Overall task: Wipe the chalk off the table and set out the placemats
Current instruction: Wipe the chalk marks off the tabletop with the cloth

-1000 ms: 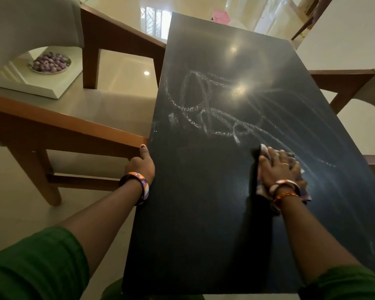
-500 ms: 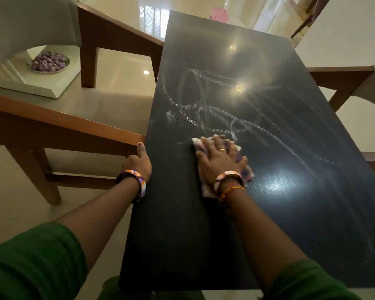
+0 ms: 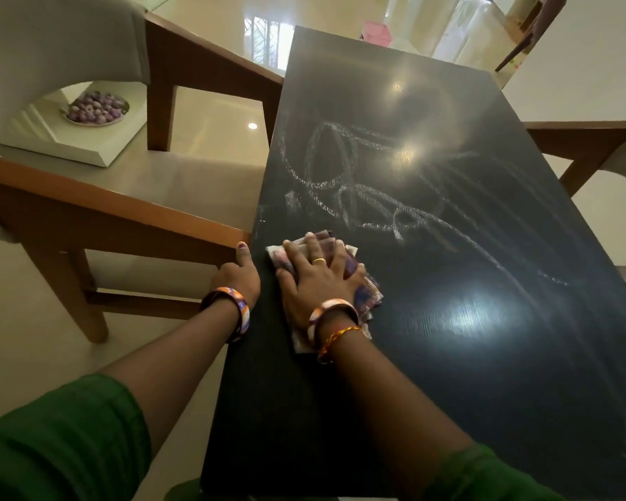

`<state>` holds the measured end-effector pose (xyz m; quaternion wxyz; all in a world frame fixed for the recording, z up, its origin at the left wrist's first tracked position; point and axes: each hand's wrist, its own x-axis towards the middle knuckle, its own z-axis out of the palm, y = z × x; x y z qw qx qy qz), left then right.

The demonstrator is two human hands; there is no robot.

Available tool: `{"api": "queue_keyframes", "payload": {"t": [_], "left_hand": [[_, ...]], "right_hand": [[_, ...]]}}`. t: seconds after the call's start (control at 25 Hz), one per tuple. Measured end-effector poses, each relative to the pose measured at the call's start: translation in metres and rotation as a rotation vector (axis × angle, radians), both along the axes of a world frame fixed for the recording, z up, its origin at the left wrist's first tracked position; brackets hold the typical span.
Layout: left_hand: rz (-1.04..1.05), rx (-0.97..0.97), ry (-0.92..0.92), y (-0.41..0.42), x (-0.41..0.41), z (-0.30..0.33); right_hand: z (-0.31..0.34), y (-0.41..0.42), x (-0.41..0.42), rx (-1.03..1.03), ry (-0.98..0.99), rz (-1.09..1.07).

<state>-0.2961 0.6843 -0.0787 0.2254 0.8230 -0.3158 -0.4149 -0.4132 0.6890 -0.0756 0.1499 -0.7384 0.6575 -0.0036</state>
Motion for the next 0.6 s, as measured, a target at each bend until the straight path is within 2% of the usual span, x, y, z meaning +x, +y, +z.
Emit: {"api": "queue_keyframes", "payload": {"t": [0.08, 0.28, 0.4, 0.48, 0.6], "left_hand": [[0.004, -0.006, 0.007, 0.001, 0.001, -0.001], [0.017, -0.018, 0.016, 0.001, 0.003, -0.008], [0.026, -0.024, 0.029, -0.004, 0.002, -0.012], [0.035, -0.018, 0.028, -0.005, 0.001, -0.012], [0.029, -0.007, 0.025, -0.006, 0.002, -0.011]], "right_hand": [[0.000, -0.010, -0.013, -0.012, 0.013, 0.006], [0.004, -0.026, -0.157, -0.029, -0.015, -0.517], [0.009, -0.026, -0.173, -0.009, 0.006, -0.678], [0.006, -0.027, -0.134, -0.011, 0.027, -0.586], [0.000, -0.021, -0.043, -0.018, 0.029, -0.179]]}}
